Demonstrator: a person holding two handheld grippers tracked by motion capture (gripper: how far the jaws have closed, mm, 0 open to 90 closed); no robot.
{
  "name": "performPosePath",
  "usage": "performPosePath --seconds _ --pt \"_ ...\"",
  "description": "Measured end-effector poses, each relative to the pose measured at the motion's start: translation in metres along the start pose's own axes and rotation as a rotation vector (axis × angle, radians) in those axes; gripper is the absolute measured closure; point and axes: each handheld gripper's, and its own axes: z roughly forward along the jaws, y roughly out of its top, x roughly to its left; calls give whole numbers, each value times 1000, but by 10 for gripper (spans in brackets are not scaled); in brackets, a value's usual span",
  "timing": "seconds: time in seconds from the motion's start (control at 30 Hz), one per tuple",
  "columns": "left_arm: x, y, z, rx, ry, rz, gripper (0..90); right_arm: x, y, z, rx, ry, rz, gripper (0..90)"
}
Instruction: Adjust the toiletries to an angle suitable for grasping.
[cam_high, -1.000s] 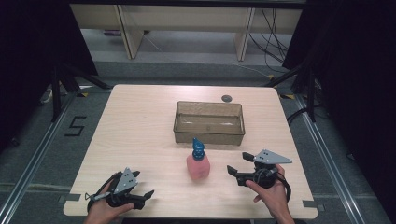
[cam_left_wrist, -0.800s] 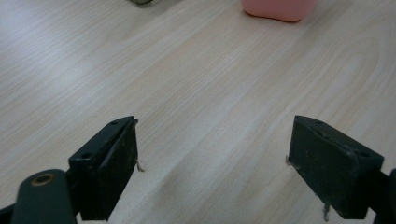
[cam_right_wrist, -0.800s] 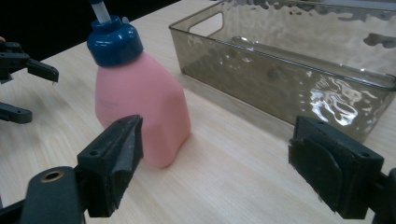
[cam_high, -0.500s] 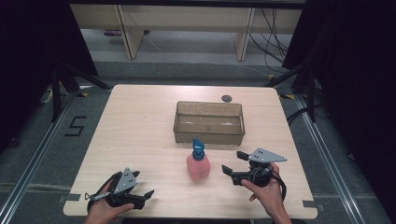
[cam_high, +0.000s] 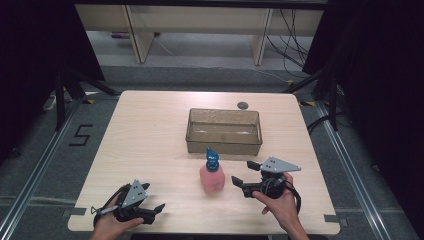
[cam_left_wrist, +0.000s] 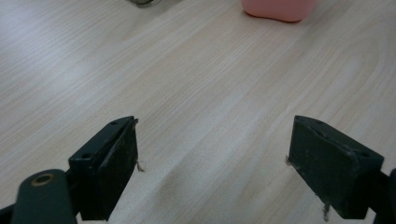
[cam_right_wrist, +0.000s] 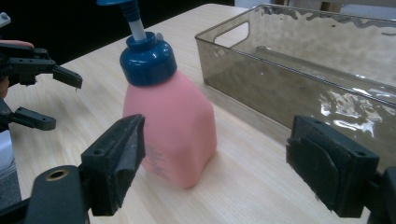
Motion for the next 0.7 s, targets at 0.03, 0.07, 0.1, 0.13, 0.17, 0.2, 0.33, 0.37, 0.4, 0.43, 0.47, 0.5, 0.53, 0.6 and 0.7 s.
performPosePath --seconds 0.03,0.07,0.1,0.13,0.17,0.2,0.33,0.37,0.4,0.43,0.47,0.5,0.53,0.6,0.7 --pt "0 0 0 0 -3 2 154 1 0 2 -3 14 18 198" --pt "1 0 0 0 -3 4 154 2 1 2 6 18 6 199" --pt "1 0 0 0 -3 4 154 2 1 2 6 18 6 199" --pt "0 0 0 -1 -3 3 154 2 2 2 2 6 -11 199" --pt "0 0 0 0 0 2 154 2 2 2 2 6 -11 199" --pt "1 0 0 0 -3 3 154 5 2 4 5 27 25 199" --pt "1 0 0 2 -3 3 154 7 4 5 14 33 26 200" --pt "1 0 0 2 -3 3 154 7 4 5 14 33 26 200" --pt "1 0 0 1 -4 3 154 7 4 8 -2 41 5 200" --pt "1 0 0 1 -4 3 153 7 4 8 -2 41 5 200" --pt "1 0 0 1 -3 3 153 9 4 8 7 48 28 200" --pt "1 0 0 1 -4 4 154 8 4 9 -1 49 19 200" --pt "1 0 0 2 -3 3 154 9 5 10 -7 47 -4 200" --pt "1 0 0 8 -6 2 154 10 6 11 -6 61 -1 200" --pt "1 0 0 9 -7 1 153 12 7 10 -1 65 4 200"
